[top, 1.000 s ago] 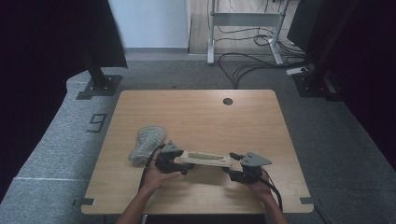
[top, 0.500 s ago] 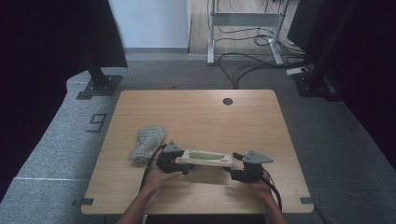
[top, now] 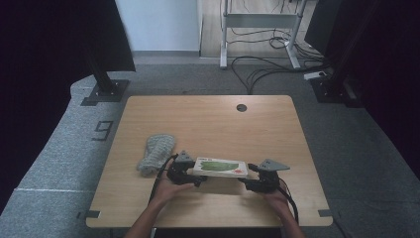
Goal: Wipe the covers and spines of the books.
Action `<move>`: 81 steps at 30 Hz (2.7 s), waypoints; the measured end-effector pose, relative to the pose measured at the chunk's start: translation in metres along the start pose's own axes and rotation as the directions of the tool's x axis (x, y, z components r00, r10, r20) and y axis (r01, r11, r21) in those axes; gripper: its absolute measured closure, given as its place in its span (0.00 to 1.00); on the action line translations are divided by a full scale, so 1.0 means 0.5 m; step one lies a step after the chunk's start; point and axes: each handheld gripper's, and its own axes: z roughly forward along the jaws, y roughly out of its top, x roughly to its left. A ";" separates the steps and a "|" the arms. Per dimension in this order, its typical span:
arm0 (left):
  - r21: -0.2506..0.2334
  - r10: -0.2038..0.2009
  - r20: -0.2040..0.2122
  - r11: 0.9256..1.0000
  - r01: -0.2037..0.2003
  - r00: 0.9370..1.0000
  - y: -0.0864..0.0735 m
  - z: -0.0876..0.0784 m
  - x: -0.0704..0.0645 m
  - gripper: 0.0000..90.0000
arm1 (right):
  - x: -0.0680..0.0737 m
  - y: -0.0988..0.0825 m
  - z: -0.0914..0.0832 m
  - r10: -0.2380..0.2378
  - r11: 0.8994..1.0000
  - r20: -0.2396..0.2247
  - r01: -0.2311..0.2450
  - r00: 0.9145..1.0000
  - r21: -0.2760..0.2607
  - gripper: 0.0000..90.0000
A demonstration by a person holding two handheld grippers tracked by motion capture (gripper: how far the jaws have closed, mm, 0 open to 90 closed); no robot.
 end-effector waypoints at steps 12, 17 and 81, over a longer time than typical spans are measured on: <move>0.065 0.000 0.012 0.998 -0.001 1.000 -0.015 0.024 -0.001 0.23 | 0.005 -0.010 -0.009 0.044 0.994 -0.044 -0.039 0.998 0.107 0.37; 0.085 0.008 0.014 0.996 -0.009 1.000 -0.019 0.037 -0.001 0.23 | 0.007 -0.012 -0.003 0.036 0.992 -0.059 -0.029 0.998 0.123 0.37; -0.122 -0.082 -0.314 0.992 0.045 0.946 0.000 -0.131 0.094 0.26 | 0.001 -0.014 0.027 -0.062 0.983 0.030 0.056 0.998 0.176 0.44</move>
